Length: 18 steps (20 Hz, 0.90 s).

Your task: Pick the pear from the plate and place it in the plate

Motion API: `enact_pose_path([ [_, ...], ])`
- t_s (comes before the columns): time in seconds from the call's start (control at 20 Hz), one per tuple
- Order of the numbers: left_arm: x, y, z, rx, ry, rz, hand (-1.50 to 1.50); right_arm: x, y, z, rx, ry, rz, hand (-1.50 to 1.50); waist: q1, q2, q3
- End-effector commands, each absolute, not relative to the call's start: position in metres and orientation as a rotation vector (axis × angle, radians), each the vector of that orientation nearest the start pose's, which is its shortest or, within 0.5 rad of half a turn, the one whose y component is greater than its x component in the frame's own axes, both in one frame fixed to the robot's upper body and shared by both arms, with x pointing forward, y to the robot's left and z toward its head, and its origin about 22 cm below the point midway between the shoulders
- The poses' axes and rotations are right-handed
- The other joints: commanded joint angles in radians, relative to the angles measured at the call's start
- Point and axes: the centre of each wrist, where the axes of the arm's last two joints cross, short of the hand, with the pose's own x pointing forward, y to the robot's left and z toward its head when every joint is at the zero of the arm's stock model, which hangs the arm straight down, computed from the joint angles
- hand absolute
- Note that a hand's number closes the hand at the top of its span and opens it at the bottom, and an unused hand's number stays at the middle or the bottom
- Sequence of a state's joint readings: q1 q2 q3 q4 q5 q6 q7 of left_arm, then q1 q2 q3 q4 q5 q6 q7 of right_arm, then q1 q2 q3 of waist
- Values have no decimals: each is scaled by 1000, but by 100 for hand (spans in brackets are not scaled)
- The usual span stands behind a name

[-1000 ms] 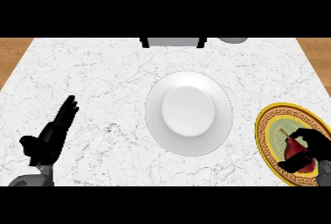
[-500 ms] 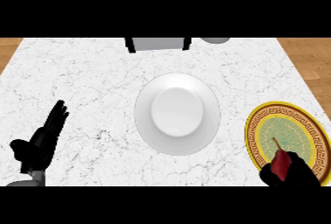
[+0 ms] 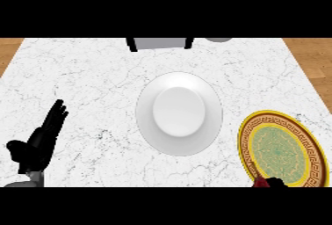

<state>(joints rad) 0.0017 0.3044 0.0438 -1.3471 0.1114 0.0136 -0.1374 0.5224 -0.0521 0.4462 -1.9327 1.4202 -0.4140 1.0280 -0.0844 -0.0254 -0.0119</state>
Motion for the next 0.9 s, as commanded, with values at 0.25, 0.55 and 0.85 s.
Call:
enact_pose_path([
  [0.25, 228, 319, -30, 216, -1473, -83, 0, 81, -134, 72, -1559, -925, 97, 150, 15, 5, 2],
  [0.55, 245, 313, -18, 189, -1517, -108, 0, 69, -101, 100, -1622, -982, 60, 150, 44, 20, 6],
  [0.85, 252, 311, -14, 163, -1518, -155, 0, 73, -87, 113, -1629, -1010, 79, 150, 76, 30, 8],
])
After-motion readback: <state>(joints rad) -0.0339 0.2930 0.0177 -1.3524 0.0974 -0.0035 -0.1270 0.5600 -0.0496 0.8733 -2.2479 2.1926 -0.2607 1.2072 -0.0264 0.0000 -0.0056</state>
